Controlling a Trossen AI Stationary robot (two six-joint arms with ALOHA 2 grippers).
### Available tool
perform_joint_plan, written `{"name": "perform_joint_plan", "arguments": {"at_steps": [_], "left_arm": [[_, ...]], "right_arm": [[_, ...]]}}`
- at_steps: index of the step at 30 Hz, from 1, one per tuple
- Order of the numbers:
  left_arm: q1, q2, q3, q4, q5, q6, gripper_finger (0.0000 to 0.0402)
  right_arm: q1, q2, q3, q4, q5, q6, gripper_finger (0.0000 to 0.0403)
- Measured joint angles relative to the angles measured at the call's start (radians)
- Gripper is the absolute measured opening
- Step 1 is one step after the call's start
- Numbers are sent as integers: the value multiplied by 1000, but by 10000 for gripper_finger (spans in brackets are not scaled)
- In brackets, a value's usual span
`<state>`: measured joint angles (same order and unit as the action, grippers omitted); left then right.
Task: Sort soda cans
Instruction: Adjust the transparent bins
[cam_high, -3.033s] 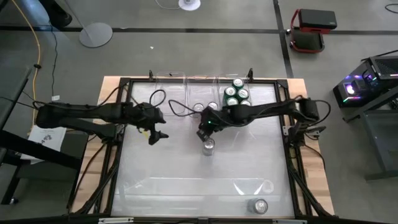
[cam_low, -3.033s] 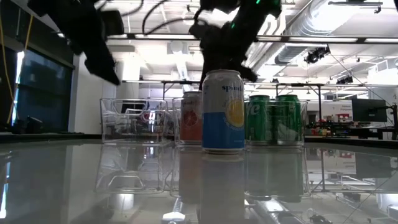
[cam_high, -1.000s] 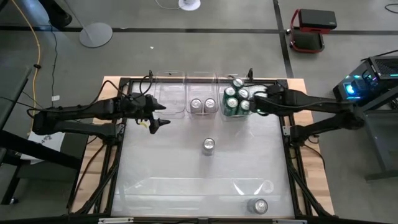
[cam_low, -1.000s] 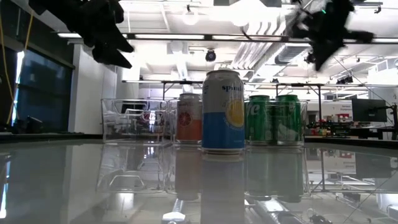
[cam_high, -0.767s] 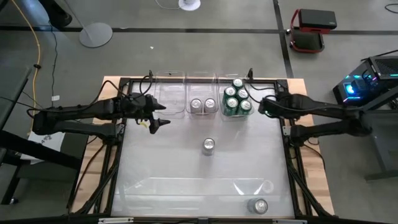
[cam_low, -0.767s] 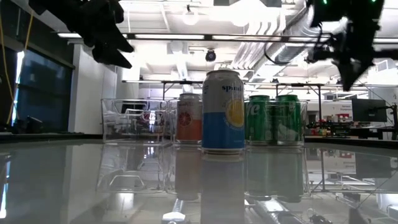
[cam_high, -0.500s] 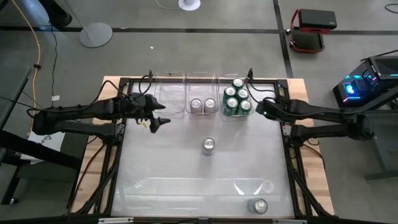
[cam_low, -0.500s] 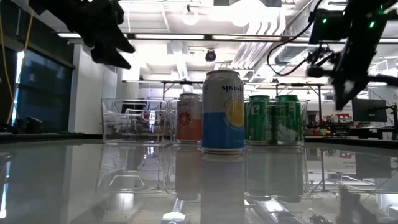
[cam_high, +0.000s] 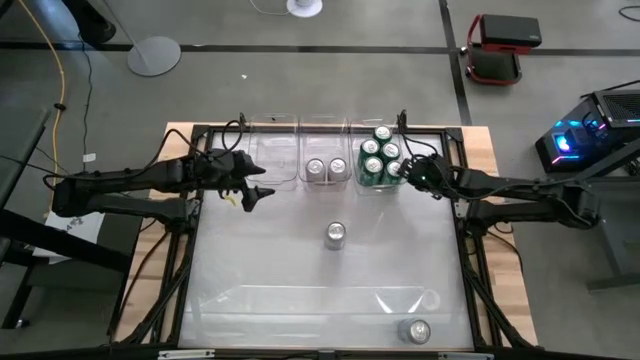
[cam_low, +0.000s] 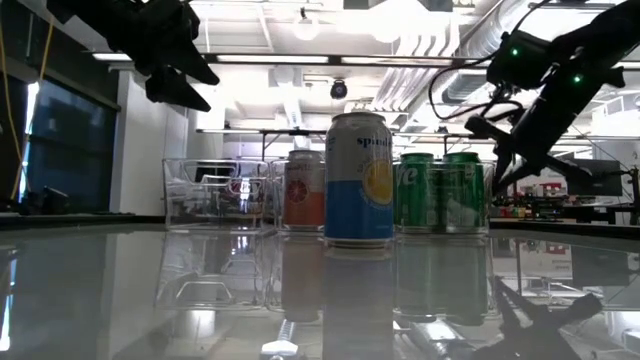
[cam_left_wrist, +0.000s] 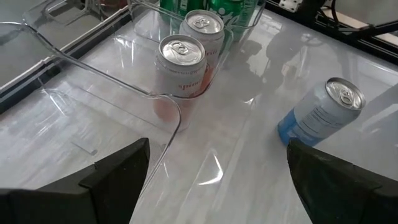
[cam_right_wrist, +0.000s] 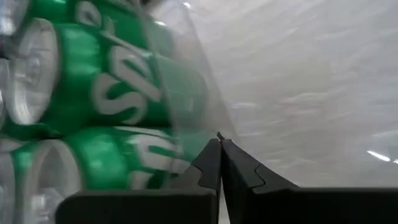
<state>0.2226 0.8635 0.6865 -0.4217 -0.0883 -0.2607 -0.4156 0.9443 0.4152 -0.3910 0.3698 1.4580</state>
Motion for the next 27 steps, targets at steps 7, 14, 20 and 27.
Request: {"name": "perform_joint_plan", "arguments": {"at_steps": [7, 14, 20, 27], "left_arm": [[0, 0, 0, 0, -1, 8, 355], [0, 0, 0, 0, -1, 9, 355], [0, 0, 0, 0, -1, 4, 355], [0, 0, 0, 0, -1, -16, 355]], "right_arm": [[1, 33, -2, 83, -41, 1, 2], [10, 97, -2, 175, -44, 0, 2], [11, 66, 21, 116, -50, -38, 2], [60, -19, 223, -305, 34, -103, 2]]}}
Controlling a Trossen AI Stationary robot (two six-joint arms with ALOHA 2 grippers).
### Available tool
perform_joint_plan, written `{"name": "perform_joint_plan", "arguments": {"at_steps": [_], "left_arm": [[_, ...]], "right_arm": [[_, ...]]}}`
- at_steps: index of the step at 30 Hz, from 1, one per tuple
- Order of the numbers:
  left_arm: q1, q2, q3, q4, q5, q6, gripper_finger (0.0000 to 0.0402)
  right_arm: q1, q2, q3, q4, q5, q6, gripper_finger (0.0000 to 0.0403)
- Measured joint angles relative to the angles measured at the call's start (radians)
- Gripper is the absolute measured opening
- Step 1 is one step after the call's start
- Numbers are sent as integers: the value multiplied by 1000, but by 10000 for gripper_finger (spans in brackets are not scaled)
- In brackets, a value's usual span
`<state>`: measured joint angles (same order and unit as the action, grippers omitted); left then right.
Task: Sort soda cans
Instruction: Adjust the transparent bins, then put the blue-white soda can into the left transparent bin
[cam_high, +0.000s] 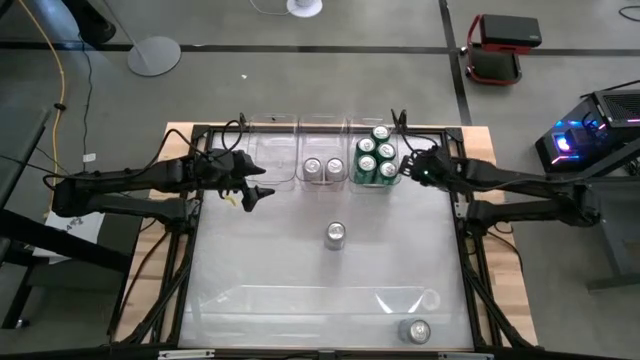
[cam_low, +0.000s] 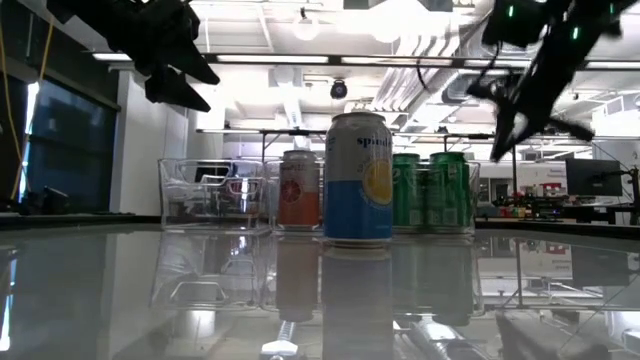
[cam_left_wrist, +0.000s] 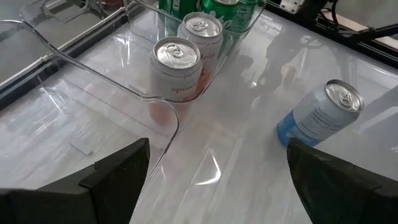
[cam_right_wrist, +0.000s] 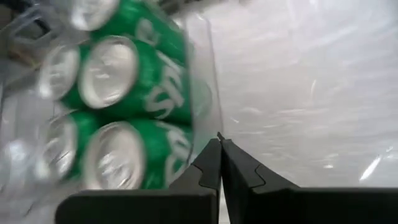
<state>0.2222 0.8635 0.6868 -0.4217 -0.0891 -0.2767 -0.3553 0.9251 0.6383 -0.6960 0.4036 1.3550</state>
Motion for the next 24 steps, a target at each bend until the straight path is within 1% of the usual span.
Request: {"name": "perform_joint_plan", "arguments": {"at_steps": [2, 4, 7, 9, 13, 15, 17, 21, 22, 24], "left_arm": [[0, 0, 0, 0, 5, 0, 355], [0, 0, 0, 0, 15, 0, 355], [0, 0, 0, 0, 45, 12, 355], [0, 0, 0, 0, 69, 35, 355], [-1, 0, 0, -6, 89, 72, 355], [0, 0, 0, -6, 89, 80, 355], [0, 0, 0, -6, 89, 92, 355], [0, 0, 0, -7, 111, 122, 355], [0, 0, 0, -7, 113, 131, 355], [0, 0, 0, -7, 125, 148, 355]], "right_arm": [[32, -6, 87, -119, 7, -48, 2], [81, -2, 173, -190, 10, -111, 2], [186, 21, 277, -180, 36, -157, 2], [281, 55, 325, -121, 61, -156, 1], [486, 171, 379, 88, 163, -211, 0], [563, 251, 396, 225, 200, -255, 0], [612, 336, 400, 419, 169, -337, 0], [647, 522, 401, 899, 31, -548, 1], [642, 557, 401, 985, -2, -586, 2], [617, 608, 426, 1046, -21, -594, 11]]}}
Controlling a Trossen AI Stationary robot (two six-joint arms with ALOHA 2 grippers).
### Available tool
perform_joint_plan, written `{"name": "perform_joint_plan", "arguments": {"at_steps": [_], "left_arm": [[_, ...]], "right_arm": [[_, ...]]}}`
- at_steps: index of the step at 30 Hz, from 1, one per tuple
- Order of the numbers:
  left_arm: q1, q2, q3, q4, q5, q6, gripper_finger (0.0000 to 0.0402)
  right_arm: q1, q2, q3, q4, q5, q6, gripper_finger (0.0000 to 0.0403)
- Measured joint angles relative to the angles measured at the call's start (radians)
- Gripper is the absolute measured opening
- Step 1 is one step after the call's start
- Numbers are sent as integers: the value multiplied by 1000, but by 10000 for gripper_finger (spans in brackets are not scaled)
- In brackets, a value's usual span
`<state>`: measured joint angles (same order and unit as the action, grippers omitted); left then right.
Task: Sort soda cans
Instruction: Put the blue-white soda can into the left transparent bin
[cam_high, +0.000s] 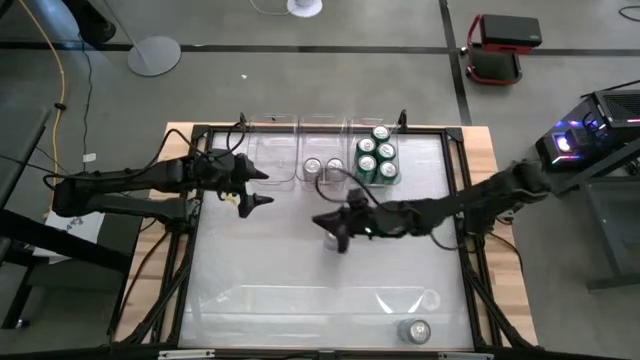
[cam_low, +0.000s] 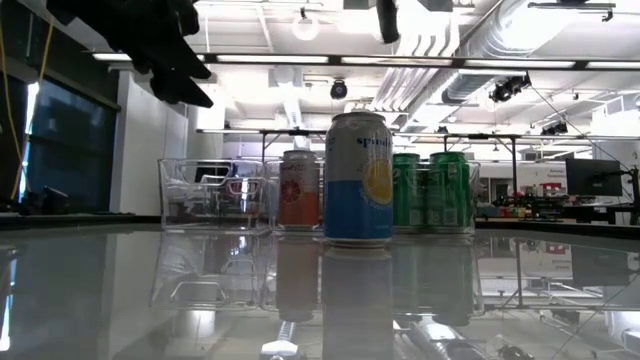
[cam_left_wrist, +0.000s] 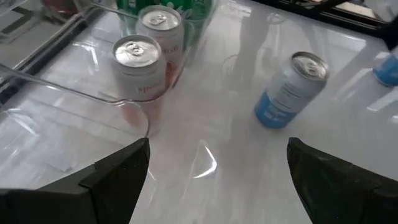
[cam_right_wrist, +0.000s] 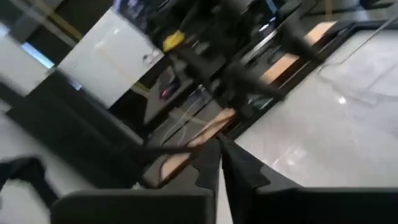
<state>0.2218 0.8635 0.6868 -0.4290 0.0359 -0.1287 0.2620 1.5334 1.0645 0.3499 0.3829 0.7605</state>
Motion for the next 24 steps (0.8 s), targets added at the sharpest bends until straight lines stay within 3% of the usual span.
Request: {"name": "perform_joint_plan", "arguments": {"at_steps": [6, 10, 15, 20, 24], "left_arm": [[-3, 0, 0, -32, 67, -19, 355], [-6, 0, 0, -88, 68, -44, 355], [-8, 0, 0, -185, 122, -104, 355], [-10, -5, 0, -253, 154, -129, 355], [-10, -13, 0, -259, 157, -130, 355]], "right_arm": [[-90, 38, 152, -142, -24, -103, 101], [-143, 38, 291, -476, -56, -197, 184], [-206, 38, 412, -818, -224, -219, 270], [-217, 38, 428, -934, -329, -222, 316], [-216, 39, 428, -1044, -346, -287, 331]]}}
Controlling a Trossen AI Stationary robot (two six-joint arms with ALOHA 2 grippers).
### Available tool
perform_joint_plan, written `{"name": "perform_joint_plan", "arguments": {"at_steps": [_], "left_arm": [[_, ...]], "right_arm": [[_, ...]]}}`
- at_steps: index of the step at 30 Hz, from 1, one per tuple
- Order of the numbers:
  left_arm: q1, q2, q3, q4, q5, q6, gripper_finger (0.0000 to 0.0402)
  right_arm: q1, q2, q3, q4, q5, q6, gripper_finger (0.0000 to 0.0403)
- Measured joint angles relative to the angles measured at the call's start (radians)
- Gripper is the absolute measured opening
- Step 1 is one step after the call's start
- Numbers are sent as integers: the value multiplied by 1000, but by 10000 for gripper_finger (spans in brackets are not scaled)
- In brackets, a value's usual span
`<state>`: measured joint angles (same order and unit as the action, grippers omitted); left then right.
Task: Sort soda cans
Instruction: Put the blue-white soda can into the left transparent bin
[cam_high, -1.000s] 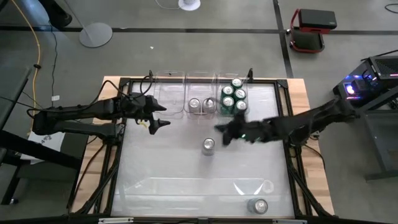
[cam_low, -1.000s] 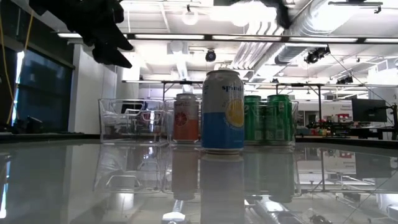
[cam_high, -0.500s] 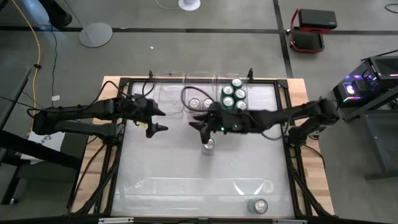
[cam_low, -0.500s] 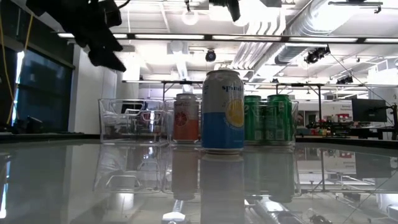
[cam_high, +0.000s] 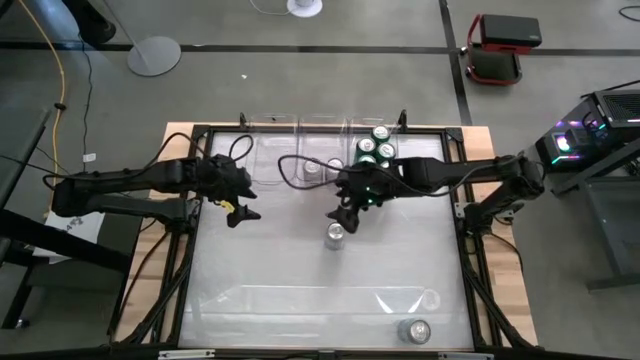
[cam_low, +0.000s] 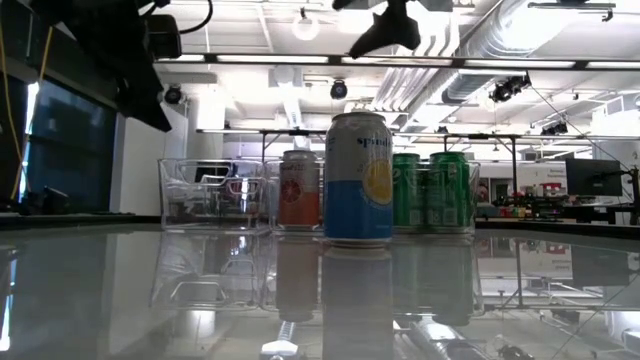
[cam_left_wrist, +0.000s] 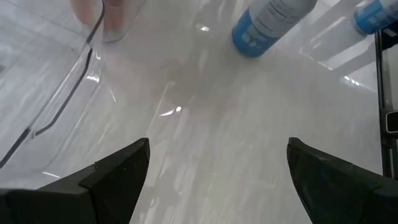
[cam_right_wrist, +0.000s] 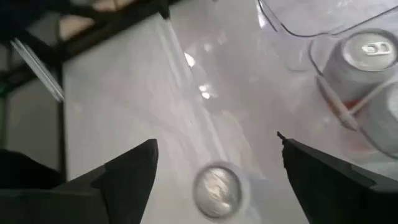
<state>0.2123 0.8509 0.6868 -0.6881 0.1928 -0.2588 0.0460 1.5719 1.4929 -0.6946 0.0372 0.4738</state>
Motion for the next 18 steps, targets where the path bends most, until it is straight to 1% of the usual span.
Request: {"name": "perform_joint_plan", "arguments": {"at_steps": [6, 9, 11, 15, 18], "left_arm": [[0, -6, 0, 5, -1, 0, 355], [0, -6, 0, 2, -1, -2, 355], [0, -10, 2, -9, 18, -14, 355], [-7, -47, 54, -119, 24, -27, 355], [-6, -93, 112, -212, -15, -28, 355]], "right_arm": [[0, 12, 0, -40, 14, -134, 333], [10, 50, 0, -90, 15, -180, 333], [22, 86, -1, -114, 14, -201, 333], [53, 153, -2, -83, 12, -247, 333], [65, 196, -2, -86, 9, -266, 333]]}}
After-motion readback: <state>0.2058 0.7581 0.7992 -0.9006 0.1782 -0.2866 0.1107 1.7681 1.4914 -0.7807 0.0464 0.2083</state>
